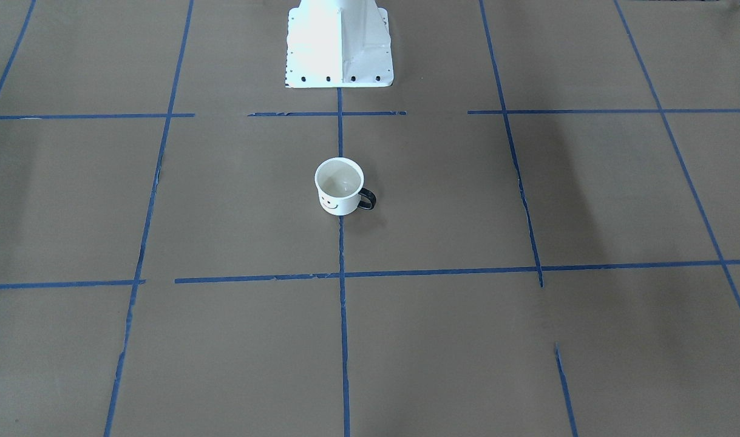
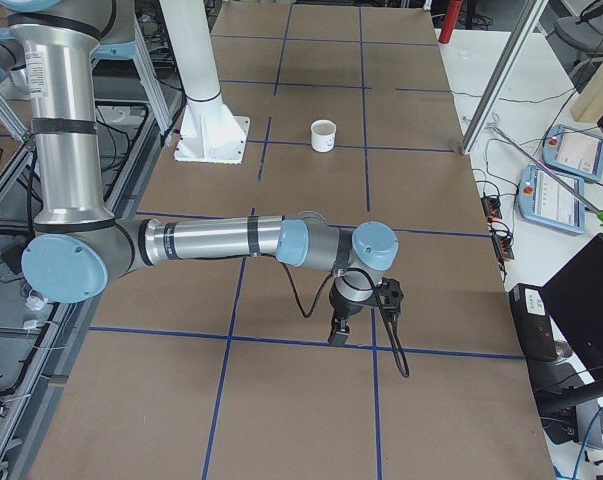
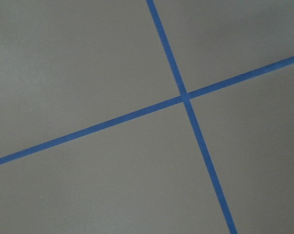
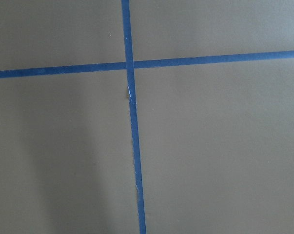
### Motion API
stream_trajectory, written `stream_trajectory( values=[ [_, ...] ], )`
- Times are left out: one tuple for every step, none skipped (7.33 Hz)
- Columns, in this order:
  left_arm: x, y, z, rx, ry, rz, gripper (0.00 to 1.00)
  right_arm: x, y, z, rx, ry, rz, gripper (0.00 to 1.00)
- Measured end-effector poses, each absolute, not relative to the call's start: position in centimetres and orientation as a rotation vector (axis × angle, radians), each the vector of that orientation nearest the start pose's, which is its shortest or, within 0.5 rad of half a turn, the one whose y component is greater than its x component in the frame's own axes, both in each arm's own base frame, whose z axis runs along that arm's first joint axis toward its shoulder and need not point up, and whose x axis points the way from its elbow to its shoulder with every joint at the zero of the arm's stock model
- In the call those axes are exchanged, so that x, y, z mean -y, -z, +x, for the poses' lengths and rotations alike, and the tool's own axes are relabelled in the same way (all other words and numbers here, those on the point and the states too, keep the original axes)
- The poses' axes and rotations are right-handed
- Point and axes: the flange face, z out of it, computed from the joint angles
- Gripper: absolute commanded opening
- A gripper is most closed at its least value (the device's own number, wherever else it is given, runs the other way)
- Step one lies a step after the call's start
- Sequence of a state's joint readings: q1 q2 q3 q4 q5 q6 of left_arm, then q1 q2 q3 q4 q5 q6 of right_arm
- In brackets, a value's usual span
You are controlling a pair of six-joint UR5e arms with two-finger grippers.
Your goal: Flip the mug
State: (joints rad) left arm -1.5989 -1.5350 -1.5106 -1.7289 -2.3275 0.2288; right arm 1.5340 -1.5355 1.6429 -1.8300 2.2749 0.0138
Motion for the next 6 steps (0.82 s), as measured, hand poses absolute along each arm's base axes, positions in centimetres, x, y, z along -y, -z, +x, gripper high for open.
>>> stream_trajectory(
  values=[
    [47.51, -69.34, -8.02, -0.753, -0.191, 0.131, 1.0, 49.42, -63.53, 5.07, 0.699, -0.031, -0.163, 1.0],
    [47.44, -69.45, -8.08, -0.757, -0.172, 0.116, 1.0, 49.42, -63.53, 5.07, 0.699, -0.031, -0.163, 1.0],
    [47.45, -69.38, -8.09, -0.757, -0.157, 0.108, 1.0, 49.42, -63.53, 5.07, 0.699, -0.031, -0.163, 1.0],
    [47.37, -69.18, -8.15, -0.755, -0.149, 0.109, 1.0, 49.42, -63.53, 5.07, 0.699, -0.031, -0.163, 1.0],
    [47.14, -69.01, -8.19, -0.751, -0.15, 0.115, 1.0, 49.42, -63.53, 5.07, 0.699, -0.031, -0.163, 1.0],
    [46.96, -68.91, -8.21, -0.749, -0.152, 0.12, 1.0, 49.42, -63.53, 5.07, 0.699, -0.031, -0.163, 1.0]
  ],
)
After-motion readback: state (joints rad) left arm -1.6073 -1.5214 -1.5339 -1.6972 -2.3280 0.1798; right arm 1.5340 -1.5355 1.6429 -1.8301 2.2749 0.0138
